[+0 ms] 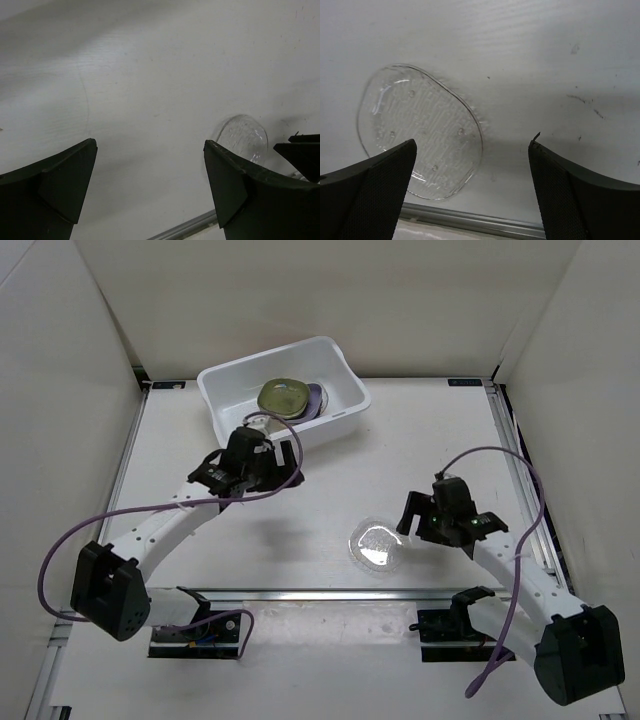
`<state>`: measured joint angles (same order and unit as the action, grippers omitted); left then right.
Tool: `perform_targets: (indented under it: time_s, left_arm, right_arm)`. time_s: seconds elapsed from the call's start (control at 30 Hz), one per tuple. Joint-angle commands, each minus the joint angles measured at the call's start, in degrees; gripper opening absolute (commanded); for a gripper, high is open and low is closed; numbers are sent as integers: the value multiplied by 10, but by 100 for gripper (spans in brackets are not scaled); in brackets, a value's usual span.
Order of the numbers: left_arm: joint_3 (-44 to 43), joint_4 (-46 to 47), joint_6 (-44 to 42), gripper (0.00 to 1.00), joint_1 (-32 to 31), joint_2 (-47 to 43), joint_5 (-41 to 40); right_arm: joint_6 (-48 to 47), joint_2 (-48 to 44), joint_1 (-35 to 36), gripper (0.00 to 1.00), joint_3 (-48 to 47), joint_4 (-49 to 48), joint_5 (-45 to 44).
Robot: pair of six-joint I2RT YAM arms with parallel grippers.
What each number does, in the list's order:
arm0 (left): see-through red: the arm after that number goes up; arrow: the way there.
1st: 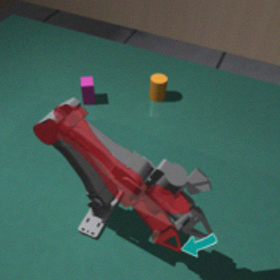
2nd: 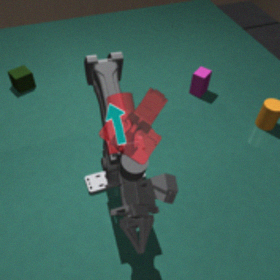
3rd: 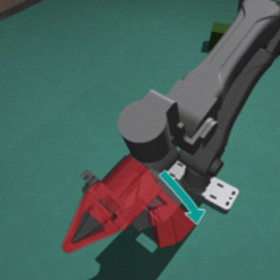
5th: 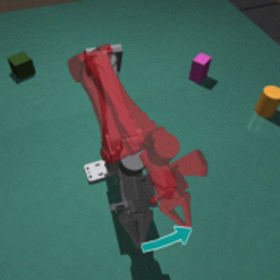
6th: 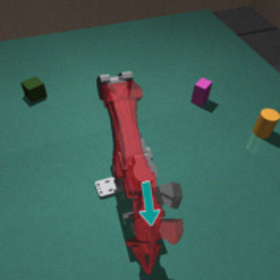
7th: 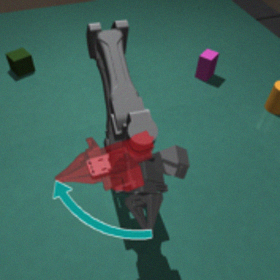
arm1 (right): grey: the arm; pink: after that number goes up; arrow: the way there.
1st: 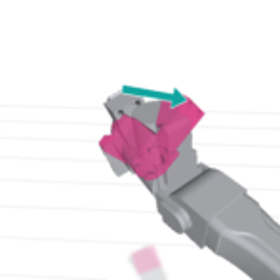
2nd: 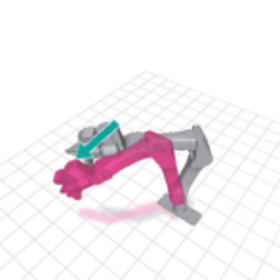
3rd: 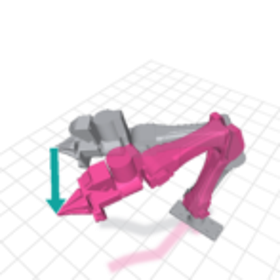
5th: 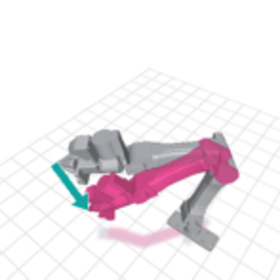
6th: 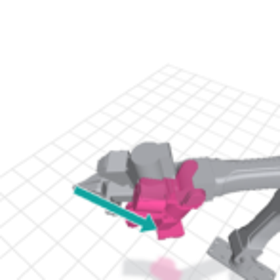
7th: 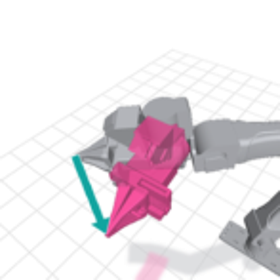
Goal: Place the plates into the plastic bin on the countertop
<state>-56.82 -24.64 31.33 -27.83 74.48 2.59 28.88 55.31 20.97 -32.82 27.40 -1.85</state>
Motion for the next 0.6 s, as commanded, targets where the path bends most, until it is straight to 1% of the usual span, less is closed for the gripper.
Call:
perform_targets:
  time_s: [0.0, 0.13, 0.17, 0.27, 0.4, 0.43, 0.5, 0.53, 0.57]
  left_arm:
    - [-1, -17, 21, 99, -34, -1, -50]
    - [-5, -30, 28, 99, -56, -6, -78]
    - [-6, -31, 28, 99, -56, -10, -85]
    - [-12, -45, 28, 99, -56, -15, -99]
    - [-30, -73, 24, 99, -56, -21, -151]
    - [-37, -86, 25, 99, -56, -21, -159]
    - [-45, -98, 24, 99, -56, -22, -187]
    - [-49, -105, 24, 99, -55, -26, -196]
    - [-58, -112, 22, 99, -55, -26, -207]
  right_arm:
    - [56, -22, -4, 93, 38, -5, -13]
    - [54, -12, -4, 90, 78, -61, 6]
    - [52, 4, -2, 89, 80, -70, 27]
    - [49, 30, -4, 86, 84, -109, 41]
    - [38, 64, -3, 77, 86, -158, 73]
    - [38, 66, -2, 70, 90, -170, 76]
    - [38, 80, -4, 62, 88, -183, 76]
    - [38, 85, -2, 54, 85, -183, 74]
    - [38, 90, -4, 49, 83, -183, 72]
